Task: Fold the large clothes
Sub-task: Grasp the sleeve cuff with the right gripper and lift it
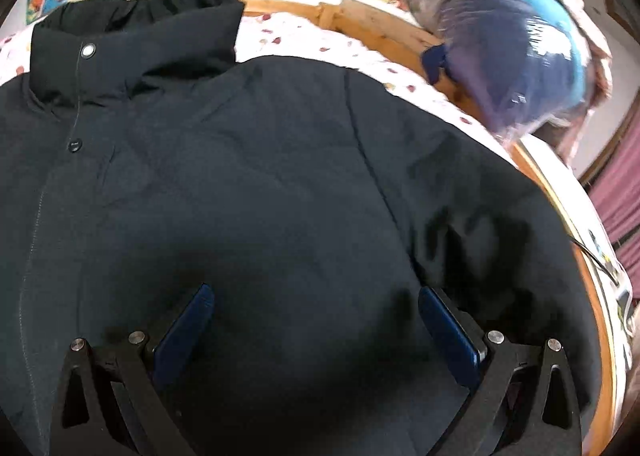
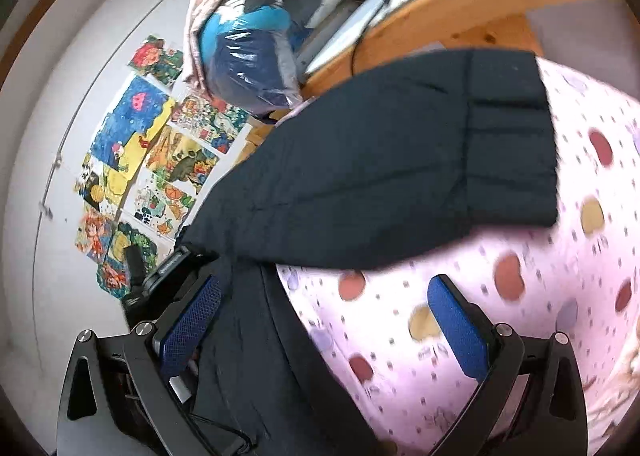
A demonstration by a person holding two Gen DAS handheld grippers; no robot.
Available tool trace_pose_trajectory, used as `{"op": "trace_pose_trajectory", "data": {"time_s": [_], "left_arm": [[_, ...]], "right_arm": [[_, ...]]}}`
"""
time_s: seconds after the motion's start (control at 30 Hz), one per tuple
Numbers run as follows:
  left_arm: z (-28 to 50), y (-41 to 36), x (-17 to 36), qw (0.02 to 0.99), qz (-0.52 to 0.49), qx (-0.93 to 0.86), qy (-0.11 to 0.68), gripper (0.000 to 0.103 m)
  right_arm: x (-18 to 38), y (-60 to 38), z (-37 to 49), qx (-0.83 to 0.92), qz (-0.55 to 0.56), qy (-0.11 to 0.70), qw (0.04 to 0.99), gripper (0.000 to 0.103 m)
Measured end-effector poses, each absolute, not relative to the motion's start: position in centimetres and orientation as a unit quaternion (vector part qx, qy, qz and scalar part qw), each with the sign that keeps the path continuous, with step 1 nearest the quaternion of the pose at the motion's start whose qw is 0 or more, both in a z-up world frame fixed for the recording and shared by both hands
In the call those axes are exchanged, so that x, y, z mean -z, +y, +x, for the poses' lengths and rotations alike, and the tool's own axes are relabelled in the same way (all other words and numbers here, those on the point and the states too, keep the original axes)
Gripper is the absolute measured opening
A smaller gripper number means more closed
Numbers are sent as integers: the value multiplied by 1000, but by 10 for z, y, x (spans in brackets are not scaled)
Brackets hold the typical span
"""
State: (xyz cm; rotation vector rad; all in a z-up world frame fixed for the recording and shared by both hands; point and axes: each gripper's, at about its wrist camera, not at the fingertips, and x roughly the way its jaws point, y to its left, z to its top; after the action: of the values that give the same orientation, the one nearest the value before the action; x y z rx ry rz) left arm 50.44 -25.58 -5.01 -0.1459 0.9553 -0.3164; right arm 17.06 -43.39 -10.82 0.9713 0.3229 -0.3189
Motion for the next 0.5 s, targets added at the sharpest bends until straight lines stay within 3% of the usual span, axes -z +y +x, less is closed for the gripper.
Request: {"op": "trace_pose_trajectory", "data": {"time_s": [0.13, 0.23, 0.3, 0.5], "left_arm": [[513, -264, 62, 877, -45, 133, 460, 103], [511, -276, 73, 878, 1, 120, 464, 103], [513, -278, 77, 877, 5, 118, 465, 103], [515, -274, 73, 875, -7, 130, 467, 103]], "right_arm": [[106, -466, 180, 191, 493, 121, 840, 94], [101, -484, 185, 223, 506, 95, 828, 71], [98, -494, 184, 251, 500, 92, 823, 46], [88, -521, 186, 263, 498, 86, 822, 14]]}}
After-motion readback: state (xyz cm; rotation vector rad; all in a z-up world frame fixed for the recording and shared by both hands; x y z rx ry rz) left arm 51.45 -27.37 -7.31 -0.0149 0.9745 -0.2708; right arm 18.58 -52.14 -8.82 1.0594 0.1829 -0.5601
